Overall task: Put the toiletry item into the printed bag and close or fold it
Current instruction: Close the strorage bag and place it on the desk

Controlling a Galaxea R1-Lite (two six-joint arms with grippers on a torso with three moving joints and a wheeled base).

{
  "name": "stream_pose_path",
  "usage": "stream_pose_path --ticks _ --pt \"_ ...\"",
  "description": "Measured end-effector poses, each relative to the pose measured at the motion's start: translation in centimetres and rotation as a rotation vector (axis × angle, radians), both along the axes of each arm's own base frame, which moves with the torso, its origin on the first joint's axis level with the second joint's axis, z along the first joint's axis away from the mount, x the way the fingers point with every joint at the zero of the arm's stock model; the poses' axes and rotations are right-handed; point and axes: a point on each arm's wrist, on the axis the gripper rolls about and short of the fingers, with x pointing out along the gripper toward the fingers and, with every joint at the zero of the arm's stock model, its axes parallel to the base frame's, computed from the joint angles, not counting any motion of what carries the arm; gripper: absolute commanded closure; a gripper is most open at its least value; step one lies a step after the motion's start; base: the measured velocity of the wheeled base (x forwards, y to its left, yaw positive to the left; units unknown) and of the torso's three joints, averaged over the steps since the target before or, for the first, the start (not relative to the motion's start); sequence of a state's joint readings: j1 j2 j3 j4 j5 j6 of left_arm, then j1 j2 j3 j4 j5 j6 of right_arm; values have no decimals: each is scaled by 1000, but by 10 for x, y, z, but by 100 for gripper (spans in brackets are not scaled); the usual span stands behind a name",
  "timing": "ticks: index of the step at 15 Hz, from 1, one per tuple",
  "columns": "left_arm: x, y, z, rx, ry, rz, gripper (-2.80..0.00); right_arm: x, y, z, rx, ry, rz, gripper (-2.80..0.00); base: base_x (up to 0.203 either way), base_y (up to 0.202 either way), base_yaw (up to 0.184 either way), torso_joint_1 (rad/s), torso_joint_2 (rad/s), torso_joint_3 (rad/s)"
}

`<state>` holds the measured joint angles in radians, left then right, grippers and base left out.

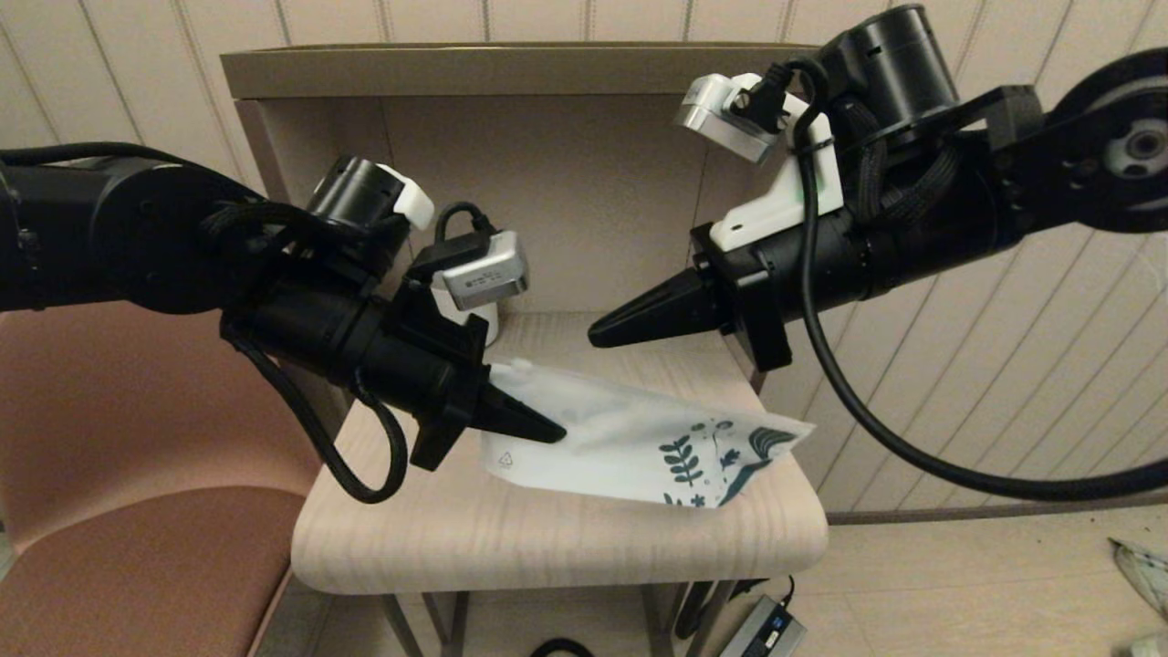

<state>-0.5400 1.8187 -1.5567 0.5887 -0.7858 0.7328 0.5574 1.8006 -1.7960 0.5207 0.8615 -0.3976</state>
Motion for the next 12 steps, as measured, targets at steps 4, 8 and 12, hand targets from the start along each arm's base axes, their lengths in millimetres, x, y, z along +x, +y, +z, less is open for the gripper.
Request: stream_pose_path --ticks 4,8,12 --pt "-9 -16 4 55 -26 -1 0 -2 -7 -24 10 0 -20 -280 0 0 0 0 0 0" --pt "-12 -27 1 113 -55 22 0 -9 -18 -21 117 -71 -63 -280 0 0 0 0 0 0" --pt "-15 -29 1 135 -38 17 0 -24 -23 -16 132 -76 -57 -280 0 0 0 0 0 0"
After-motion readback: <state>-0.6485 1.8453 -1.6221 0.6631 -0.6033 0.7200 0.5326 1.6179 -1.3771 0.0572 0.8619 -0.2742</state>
